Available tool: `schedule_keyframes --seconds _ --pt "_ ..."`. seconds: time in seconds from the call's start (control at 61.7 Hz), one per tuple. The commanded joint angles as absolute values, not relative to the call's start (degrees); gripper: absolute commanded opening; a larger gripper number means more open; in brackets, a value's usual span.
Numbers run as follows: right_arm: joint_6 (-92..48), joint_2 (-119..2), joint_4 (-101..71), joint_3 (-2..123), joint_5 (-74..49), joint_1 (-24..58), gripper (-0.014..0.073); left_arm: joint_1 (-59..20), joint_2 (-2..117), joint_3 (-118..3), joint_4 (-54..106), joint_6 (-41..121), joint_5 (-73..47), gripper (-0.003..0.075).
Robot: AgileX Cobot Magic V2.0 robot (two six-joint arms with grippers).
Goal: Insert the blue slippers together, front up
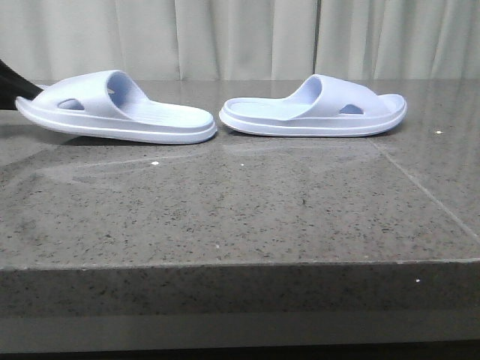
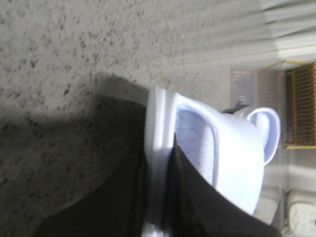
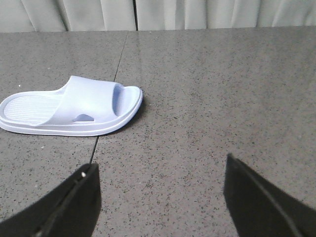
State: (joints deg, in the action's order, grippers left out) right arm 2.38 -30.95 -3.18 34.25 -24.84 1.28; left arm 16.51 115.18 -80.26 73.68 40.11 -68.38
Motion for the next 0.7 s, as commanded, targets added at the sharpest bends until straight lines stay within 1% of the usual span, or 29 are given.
schedule_keyframes --seconds 0.0,0.681 --pt "2.1 -31.5 -3.2 36.4 -20.7 1.2 0.0544 16.5 112.7 -81.1 79.6 38.9 -72.7 -0.002" --pt "2.1 -31.5 -3.2 36.4 -20.7 1.2 0.0544 16.4 110.6 -81.1 81.9 36.5 -72.7 -0.002"
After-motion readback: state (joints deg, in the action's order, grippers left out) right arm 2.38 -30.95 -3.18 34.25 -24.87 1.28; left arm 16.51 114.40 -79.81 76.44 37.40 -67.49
